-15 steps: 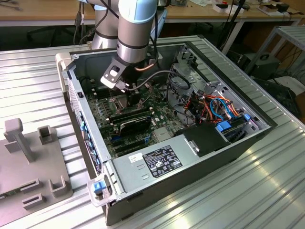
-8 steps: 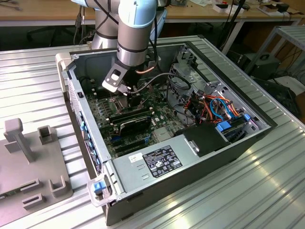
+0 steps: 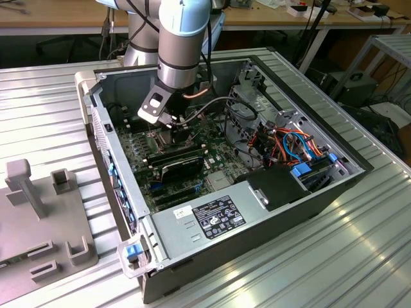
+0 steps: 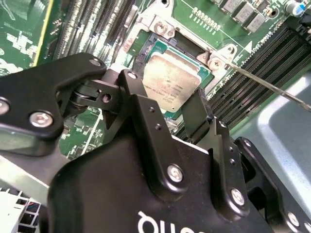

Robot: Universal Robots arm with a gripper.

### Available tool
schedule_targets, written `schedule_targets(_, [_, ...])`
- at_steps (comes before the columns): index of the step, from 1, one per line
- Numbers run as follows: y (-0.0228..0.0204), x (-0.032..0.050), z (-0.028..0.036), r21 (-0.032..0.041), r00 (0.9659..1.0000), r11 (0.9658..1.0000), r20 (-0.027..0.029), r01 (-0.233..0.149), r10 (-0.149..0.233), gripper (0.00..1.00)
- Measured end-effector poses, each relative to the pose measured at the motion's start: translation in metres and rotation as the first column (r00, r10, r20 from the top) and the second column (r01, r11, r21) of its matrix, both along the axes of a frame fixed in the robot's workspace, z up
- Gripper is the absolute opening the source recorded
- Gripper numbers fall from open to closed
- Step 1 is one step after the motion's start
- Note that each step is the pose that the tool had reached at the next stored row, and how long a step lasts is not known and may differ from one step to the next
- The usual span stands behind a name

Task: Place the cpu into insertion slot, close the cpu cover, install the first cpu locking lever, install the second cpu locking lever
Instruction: 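Place the cpu into insertion slot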

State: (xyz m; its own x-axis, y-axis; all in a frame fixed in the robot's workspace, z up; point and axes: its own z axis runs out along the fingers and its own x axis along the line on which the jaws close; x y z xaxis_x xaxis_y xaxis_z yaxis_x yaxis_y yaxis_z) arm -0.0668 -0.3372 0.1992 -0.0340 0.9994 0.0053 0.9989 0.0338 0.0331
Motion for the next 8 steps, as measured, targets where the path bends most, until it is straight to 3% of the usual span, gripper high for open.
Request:
schedule_targets(2, [-0.0001,0.0000,0.0003,-0.0086,1.0000,1.0000,-0.0001,0.000,0.000,0.57])
schedule_targets(8, [-0.0001,0.0000,0.0005,-0.0090,1.0000,1.0000,-0.0003,0.002,-0.002,0.55])
